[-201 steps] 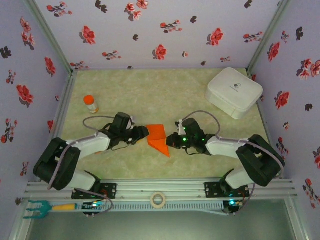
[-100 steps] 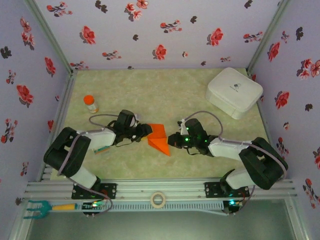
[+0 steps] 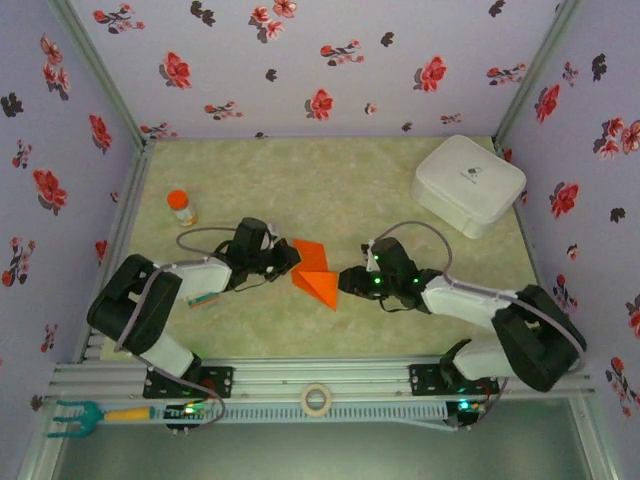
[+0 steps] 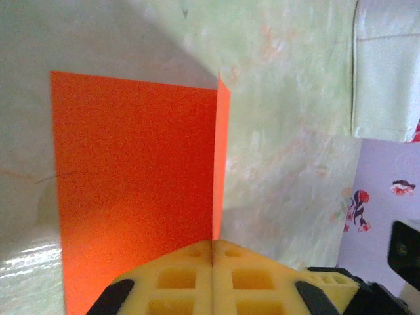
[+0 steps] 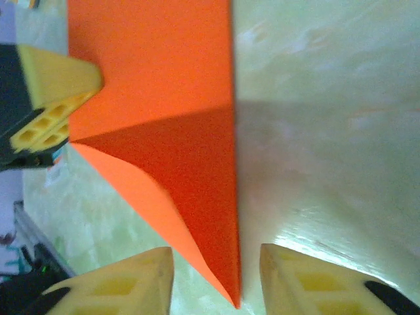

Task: Fold a paper plane with a square sheet of paper (pick it up from the middle)
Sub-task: Fourth fold the wing at the center of the table.

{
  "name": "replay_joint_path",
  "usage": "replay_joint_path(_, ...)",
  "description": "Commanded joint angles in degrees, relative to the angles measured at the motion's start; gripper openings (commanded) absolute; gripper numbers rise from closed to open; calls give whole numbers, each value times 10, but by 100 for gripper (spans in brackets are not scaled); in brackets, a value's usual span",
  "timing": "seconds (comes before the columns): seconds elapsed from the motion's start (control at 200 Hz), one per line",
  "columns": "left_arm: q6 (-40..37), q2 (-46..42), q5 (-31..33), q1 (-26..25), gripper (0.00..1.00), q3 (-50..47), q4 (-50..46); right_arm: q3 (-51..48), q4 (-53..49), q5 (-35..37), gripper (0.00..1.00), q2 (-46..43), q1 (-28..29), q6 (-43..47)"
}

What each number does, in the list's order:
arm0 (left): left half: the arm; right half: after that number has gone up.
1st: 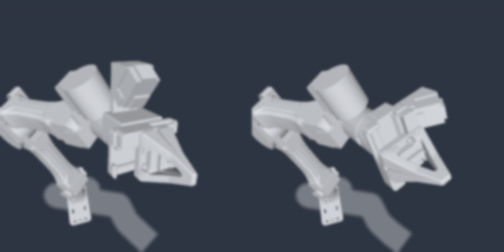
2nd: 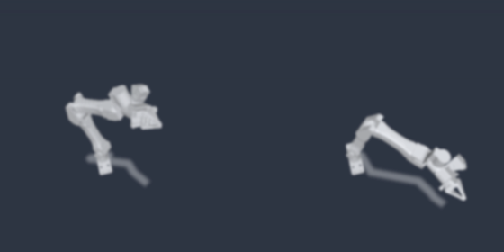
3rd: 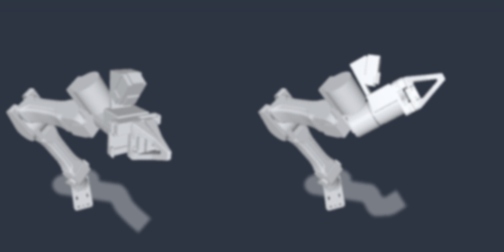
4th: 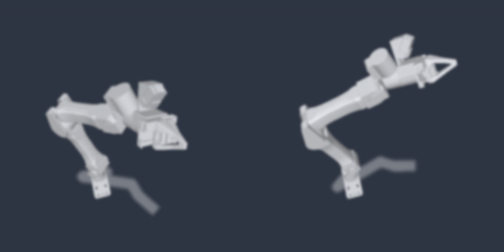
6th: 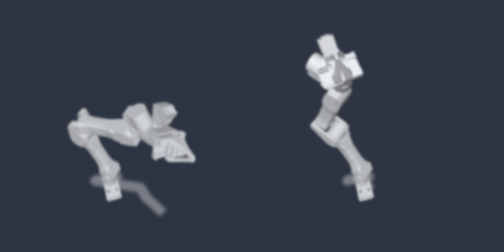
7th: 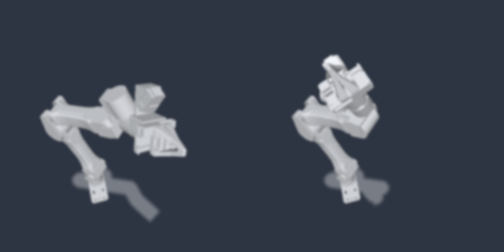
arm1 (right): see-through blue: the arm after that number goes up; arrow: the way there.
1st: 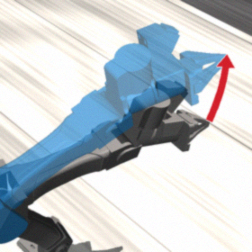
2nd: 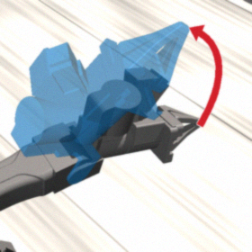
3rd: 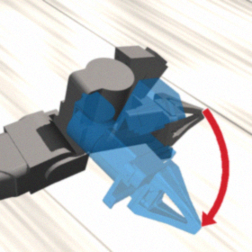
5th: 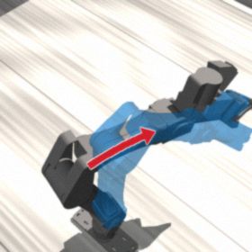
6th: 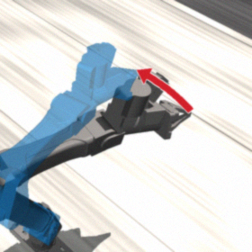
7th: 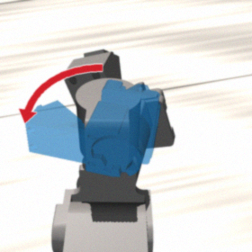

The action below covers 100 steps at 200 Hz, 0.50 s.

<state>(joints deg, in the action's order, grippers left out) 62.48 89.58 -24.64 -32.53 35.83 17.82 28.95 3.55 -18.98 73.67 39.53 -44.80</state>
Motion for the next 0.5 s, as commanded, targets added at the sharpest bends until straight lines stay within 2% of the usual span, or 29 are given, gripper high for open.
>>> replay_joint_path(0.0, 16, -13, 29, -10, 0, -3, -7, 27, -119, 143, 45, -56, 25, 62)
replay_joint_path(0.095, 21, -15, 37, -21, 0, 4, -13, 26, -148, 248, 47, -99, 70, 105)
replay_joint_path(0.215, 25, -15, 41, -29, 1, 6, -12, 7, -110, 337, 47, -132, 143, 180)
replay_joint_path(0.31, 23, -21, 40, -30, 6, 3, -13, -5, -59, 367, 48, -124, 187, 226)
replay_joint_path(0.495, 19, -21, 37, -30, 12, -2, -3, 5, -32, 420, 48, -92, 239, 276)
